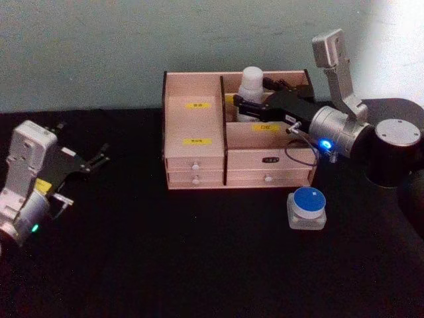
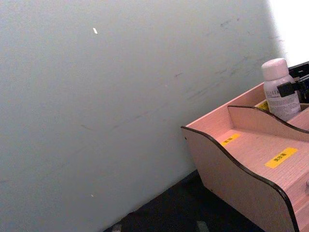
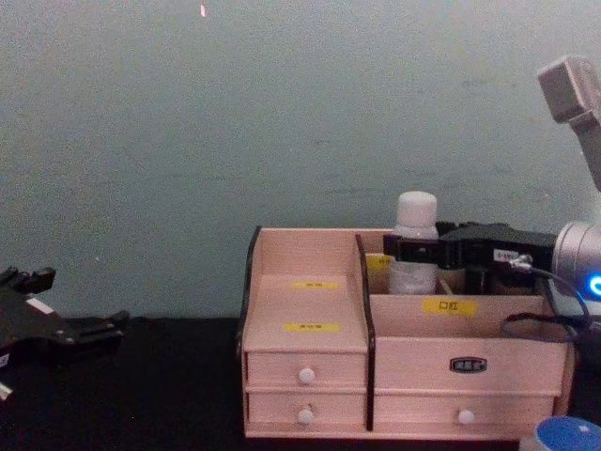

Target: Pick up the facial cleanser and watermelon frost from the table and place them into the tiered storage box.

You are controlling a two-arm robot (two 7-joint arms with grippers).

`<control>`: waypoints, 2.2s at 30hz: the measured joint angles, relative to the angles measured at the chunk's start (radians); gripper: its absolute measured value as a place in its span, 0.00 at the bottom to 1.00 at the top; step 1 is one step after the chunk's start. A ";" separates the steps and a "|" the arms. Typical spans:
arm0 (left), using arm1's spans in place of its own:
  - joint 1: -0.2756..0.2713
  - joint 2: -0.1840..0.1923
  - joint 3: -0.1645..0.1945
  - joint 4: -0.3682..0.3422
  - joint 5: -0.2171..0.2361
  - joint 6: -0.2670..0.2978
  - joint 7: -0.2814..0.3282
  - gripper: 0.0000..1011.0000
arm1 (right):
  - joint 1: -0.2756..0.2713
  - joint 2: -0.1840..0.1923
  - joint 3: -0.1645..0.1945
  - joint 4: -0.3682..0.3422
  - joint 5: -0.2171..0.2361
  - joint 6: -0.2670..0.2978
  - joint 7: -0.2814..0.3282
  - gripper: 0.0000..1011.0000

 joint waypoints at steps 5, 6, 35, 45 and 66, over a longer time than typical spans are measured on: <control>0.000 0.000 0.000 0.000 0.000 0.000 0.000 0.99 | -0.022 0.010 0.011 -0.052 -0.008 -0.008 -0.021 0.99; 0.000 0.000 0.000 0.000 0.000 0.000 0.000 0.99 | -0.027 0.012 0.014 -0.063 -0.009 -0.009 -0.024 0.99; 0.000 0.000 0.000 0.000 0.000 0.000 0.000 0.99 | -0.456 0.317 0.165 -0.708 0.131 0.225 -0.092 0.99; 0.000 0.000 0.000 0.000 0.000 0.000 0.000 0.99 | -0.575 0.407 0.181 -0.794 0.178 0.302 -0.114 0.99; 0.000 0.000 0.000 0.000 0.000 0.000 0.000 0.99 | -0.575 0.436 0.102 -0.760 0.100 0.373 -0.151 0.99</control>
